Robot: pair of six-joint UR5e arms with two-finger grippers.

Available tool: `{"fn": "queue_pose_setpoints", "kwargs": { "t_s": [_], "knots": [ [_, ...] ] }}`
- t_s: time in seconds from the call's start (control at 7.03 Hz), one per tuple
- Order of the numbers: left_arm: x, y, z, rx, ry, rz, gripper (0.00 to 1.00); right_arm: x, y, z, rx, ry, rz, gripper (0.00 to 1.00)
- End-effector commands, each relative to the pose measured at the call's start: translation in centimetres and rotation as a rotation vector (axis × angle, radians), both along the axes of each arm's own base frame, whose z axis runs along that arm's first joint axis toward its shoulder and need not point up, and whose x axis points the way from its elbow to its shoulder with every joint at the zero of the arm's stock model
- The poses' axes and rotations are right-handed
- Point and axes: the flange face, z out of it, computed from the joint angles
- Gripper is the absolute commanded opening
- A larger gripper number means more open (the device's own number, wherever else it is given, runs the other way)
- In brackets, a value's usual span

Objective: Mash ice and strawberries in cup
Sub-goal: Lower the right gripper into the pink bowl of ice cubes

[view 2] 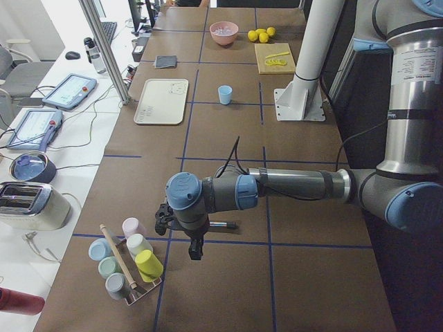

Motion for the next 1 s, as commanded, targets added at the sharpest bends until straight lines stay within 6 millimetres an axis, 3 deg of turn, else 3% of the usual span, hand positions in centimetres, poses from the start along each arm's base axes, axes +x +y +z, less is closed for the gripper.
{"fn": "queue_pose_setpoints", "kwargs": {
  "t_s": [0.0,0.14,0.43,0.85],
  "knots": [
    [0.0,-0.1,0.0,0.0,0.0,0.001,1.0,-0.1,-0.2,-1.8,0.014,-0.002,0.02,1.0],
    [0.0,0.2,0.2,-0.004,0.002,0.001,1.0,-1.2,-0.7,-4.0,0.048,0.001,0.002,0.99],
    [0.0,0.0,0.0,0.0,0.002,0.001,1.0,-5.7,-1.2,-6.5,0.021,-0.007,-0.026,0.99],
    [0.0,-0.2,-0.2,0.005,0.001,0.001,1.0,-11.1,-1.8,-7.3,0.039,-0.013,-0.069,0.88]
  ]
}}
